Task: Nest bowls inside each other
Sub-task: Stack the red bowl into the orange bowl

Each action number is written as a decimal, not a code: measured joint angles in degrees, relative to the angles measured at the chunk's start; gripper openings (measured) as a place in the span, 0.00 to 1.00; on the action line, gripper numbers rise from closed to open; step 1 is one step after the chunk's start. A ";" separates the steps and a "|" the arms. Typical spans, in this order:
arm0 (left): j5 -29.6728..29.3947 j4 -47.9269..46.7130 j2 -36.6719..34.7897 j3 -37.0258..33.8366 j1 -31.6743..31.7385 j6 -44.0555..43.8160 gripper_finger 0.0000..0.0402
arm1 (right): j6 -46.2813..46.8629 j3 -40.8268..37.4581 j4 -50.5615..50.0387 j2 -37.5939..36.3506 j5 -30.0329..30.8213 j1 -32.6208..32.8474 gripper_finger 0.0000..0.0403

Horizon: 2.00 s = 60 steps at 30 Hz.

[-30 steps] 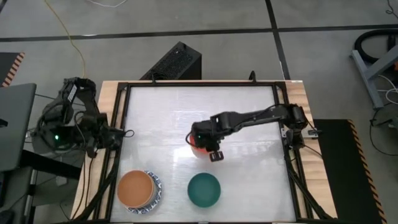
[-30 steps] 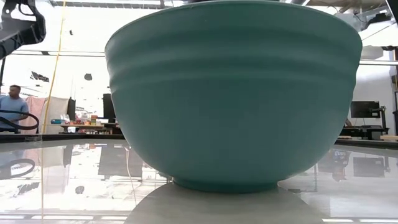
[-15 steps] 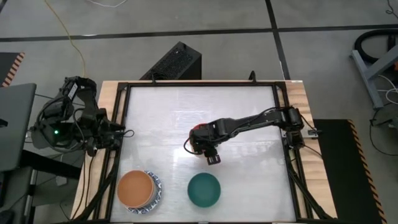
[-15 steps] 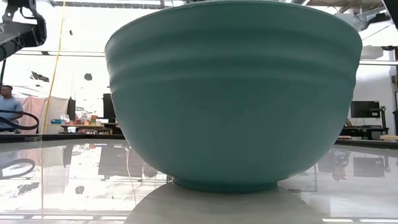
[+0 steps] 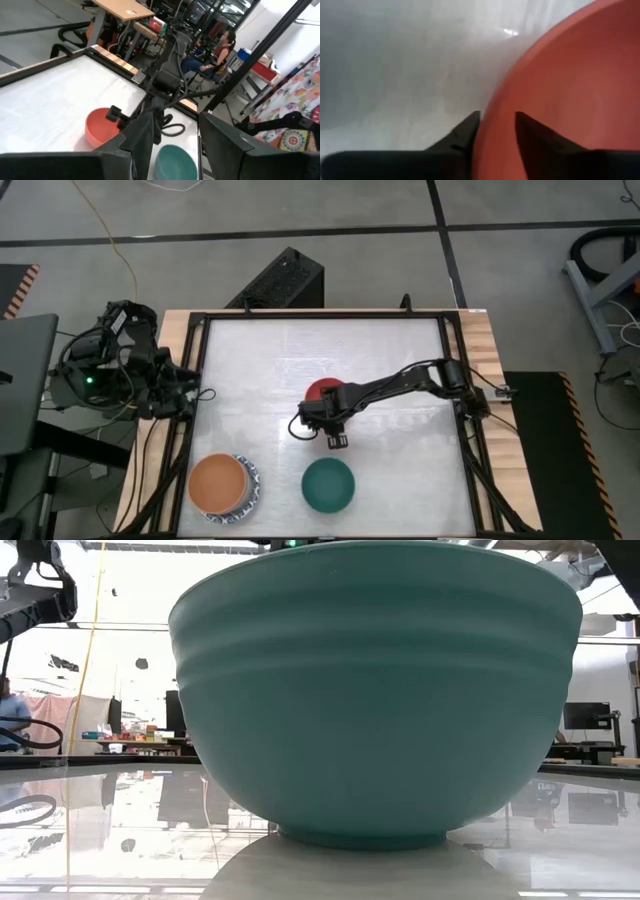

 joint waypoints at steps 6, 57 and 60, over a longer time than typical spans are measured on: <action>-4.55 -0.16 -0.56 0.00 0.00 0.50 0.37 | 0.88 0.06 -0.73 -0.59 1.53 0.97 0.04; -10.46 -11.59 -5.80 -0.02 0.15 -14.40 0.37 | -77.39 38.93 32.78 19.23 -21.39 7.55 0.02; -11.06 -11.59 -5.65 -0.02 0.15 -14.80 0.37 | -77.39 38.84 33.33 20.70 -21.31 7.91 0.02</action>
